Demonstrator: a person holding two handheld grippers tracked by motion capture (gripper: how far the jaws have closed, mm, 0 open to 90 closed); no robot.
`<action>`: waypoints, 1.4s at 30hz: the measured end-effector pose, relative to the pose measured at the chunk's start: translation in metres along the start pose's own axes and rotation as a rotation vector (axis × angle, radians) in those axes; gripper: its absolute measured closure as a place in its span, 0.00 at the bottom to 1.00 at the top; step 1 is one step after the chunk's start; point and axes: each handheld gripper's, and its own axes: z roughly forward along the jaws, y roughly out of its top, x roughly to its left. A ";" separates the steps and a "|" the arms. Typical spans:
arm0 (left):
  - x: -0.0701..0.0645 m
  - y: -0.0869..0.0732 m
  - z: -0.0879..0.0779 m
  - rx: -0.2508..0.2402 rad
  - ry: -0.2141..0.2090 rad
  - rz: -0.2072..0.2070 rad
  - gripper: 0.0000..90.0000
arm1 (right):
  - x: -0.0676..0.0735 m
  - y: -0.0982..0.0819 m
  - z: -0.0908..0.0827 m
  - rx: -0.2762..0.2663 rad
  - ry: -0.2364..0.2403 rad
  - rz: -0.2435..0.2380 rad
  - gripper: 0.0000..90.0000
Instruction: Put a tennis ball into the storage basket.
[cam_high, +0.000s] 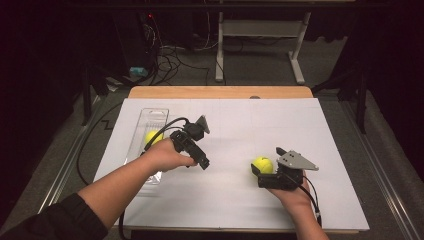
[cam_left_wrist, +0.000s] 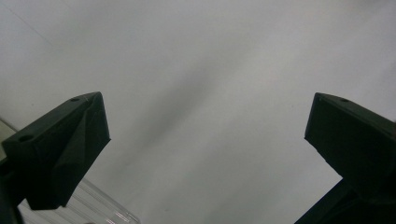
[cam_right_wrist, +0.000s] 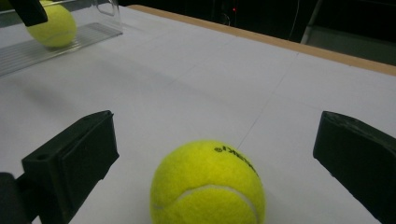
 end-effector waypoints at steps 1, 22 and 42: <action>0.000 0.000 0.000 0.000 0.000 0.002 0.01 | 0.000 -0.001 0.001 0.007 0.001 0.000 0.00; -0.001 -0.002 -0.002 0.005 0.000 0.005 0.01 | 0.001 -0.013 0.006 0.110 0.005 0.002 0.00; 0.000 -0.003 -0.002 0.006 0.001 0.005 0.01 | -0.003 -0.019 0.013 0.209 0.021 0.044 0.14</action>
